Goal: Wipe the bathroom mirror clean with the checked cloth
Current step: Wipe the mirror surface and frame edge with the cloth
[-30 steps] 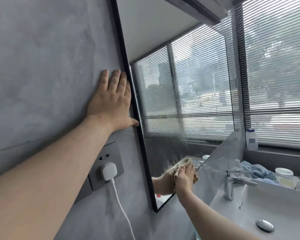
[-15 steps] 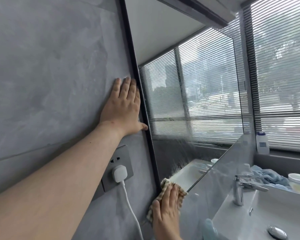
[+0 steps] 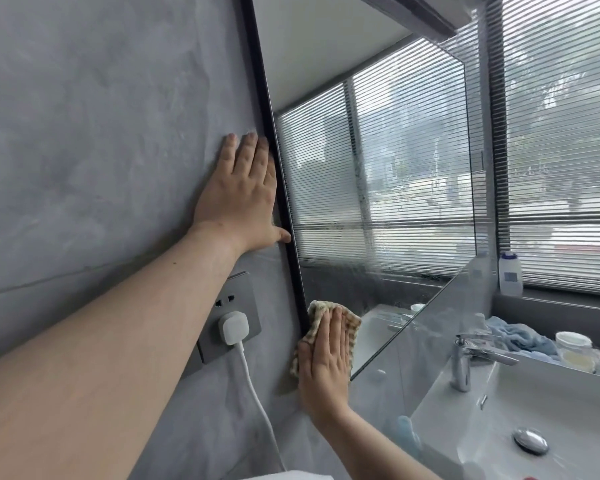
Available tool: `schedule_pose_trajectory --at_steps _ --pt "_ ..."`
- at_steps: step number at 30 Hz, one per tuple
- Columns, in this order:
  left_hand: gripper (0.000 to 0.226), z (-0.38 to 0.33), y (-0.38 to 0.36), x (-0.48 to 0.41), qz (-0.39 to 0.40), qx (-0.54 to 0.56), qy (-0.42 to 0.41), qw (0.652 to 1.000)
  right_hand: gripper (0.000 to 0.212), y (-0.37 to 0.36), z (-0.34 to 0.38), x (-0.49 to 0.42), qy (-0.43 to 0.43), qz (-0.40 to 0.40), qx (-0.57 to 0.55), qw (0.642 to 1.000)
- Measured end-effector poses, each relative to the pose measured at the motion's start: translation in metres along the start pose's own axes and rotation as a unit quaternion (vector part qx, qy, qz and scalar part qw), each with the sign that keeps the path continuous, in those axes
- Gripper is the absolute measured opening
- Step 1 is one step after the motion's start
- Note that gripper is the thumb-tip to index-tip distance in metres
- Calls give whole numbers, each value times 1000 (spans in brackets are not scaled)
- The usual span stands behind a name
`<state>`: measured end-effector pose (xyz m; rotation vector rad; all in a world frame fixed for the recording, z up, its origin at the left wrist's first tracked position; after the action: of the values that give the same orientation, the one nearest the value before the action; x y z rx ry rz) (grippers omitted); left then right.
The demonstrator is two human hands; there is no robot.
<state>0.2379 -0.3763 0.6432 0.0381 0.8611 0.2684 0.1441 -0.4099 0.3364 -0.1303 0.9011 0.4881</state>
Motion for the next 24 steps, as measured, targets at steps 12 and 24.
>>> schedule_pose_trajectory --at_steps 12,24 --pt "130 0 2 1 2 12 5 1000 73 1 -22 30 -3 13 15 1000" --pt "130 -1 0 -1 3 10 8 1000 66 14 43 -58 58 6 18 998"
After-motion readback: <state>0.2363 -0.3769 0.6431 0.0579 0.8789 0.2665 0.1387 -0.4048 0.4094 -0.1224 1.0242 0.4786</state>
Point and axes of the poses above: each hand's wrist, its own x-axis away from the middle knuckle, its own y-axis out of the back of the hand, z = x × y, the point moved 1 cm from there along -x, towards the middle knuckle, and after that the axes turned 12 degrees about -z, right-handed, at the moved point
